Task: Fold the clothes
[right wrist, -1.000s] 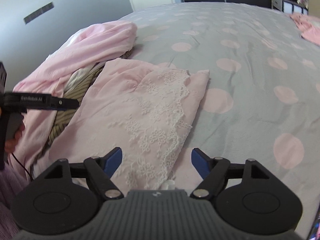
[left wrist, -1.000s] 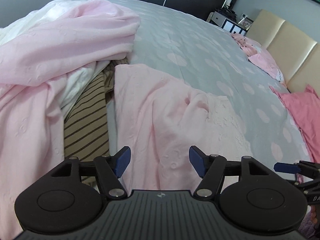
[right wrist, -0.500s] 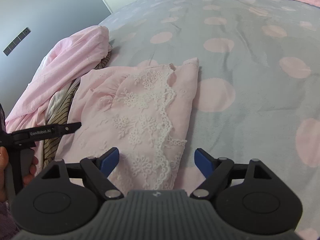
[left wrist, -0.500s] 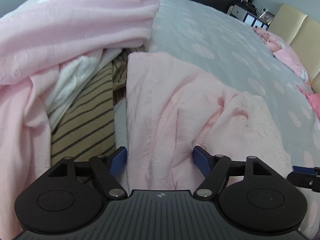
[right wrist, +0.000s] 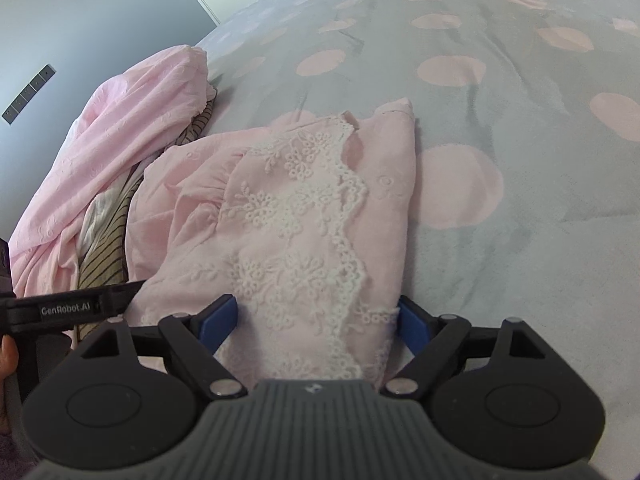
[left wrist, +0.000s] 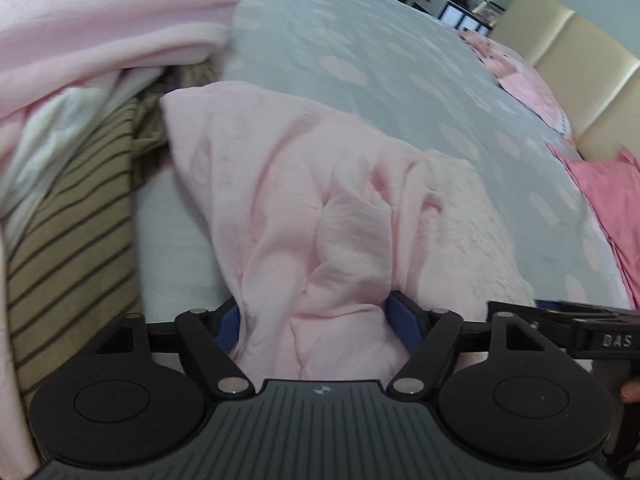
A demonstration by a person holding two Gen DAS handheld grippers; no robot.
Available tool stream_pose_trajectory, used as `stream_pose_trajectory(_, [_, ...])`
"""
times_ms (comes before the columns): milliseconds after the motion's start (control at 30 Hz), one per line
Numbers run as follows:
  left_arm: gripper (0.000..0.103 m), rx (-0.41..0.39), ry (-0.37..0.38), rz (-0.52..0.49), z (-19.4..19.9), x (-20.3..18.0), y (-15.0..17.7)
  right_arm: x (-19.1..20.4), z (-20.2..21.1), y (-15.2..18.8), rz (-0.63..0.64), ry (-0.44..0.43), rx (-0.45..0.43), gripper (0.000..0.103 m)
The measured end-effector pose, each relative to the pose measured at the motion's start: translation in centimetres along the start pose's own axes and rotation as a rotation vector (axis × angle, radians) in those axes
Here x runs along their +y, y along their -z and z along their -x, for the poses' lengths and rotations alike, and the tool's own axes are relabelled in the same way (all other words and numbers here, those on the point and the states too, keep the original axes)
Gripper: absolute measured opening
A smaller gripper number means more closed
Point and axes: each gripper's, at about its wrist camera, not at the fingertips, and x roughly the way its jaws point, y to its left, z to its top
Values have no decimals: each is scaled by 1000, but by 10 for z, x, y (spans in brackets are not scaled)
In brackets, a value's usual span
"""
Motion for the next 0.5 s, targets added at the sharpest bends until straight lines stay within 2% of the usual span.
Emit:
stream_pose_trajectory(100, [54, 12, 42, 12, -2, 3, -1, 0, -1, -1, 2, -1, -5, 84])
stream_pose_trajectory(167, [50, 15, 56, 13, -2, 5, -1, -2, -1, -1, -4, -4, -8, 75])
stream_pose_trajectory(200, [47, 15, 62, 10, -2, 5, -1, -4, -1, -3, -12, -7, -9, 64])
stream_pose_trajectory(233, [46, 16, 67, 8, -2, 5, -1, -6, -1, -4, -27, -20, -7, 57])
stream_pose_trajectory(267, [43, 17, 73, 7, -2, 4, -1, -8, 0, -4, -44, -34, -4, 54])
stream_pose_trajectory(333, [39, 21, 94, 27, -2, 6, -1, -12, 0, -5, -80, -72, 3, 37])
stream_pose_trajectory(400, [33, 20, 117, 68, -1, 11, 0, -14, 1, -5, -114, -111, 6, 27])
stream_pose_trajectory(500, [23, 7, 130, 110, 3, 15, 1, -8, 7, -5, -90, -114, -12, 24])
